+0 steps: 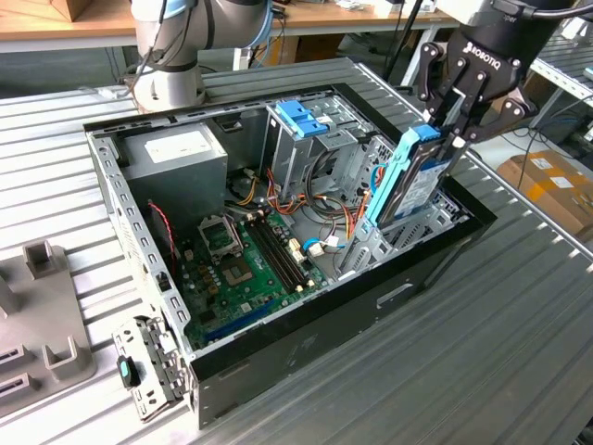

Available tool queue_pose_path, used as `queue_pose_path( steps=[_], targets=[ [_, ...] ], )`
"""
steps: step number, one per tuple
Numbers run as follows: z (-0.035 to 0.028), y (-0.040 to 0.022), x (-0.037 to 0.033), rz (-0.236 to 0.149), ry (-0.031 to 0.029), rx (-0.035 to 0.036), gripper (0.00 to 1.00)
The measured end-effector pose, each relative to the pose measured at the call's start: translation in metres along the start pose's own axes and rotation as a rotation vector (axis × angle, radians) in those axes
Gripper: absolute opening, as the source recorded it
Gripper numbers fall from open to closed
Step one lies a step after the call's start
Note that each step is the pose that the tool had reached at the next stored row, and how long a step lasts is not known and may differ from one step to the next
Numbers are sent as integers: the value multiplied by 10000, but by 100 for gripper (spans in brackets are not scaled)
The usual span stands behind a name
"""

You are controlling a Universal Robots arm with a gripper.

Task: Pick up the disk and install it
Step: 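Insert the disk into the insertion slot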

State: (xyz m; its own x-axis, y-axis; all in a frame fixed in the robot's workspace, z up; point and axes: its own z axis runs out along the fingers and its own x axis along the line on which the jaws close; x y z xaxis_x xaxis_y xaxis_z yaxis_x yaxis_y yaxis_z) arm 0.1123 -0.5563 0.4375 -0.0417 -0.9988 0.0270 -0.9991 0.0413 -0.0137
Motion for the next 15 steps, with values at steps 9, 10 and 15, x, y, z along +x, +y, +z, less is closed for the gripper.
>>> queue_pose_path(
  steps=[9,10,15],
  targets=[
    [154,2,-4,0,-1,0,35],
    [178,3,-5,0,1,0,35],
    [251,3,-7,0,0,0,35]
  ],
)
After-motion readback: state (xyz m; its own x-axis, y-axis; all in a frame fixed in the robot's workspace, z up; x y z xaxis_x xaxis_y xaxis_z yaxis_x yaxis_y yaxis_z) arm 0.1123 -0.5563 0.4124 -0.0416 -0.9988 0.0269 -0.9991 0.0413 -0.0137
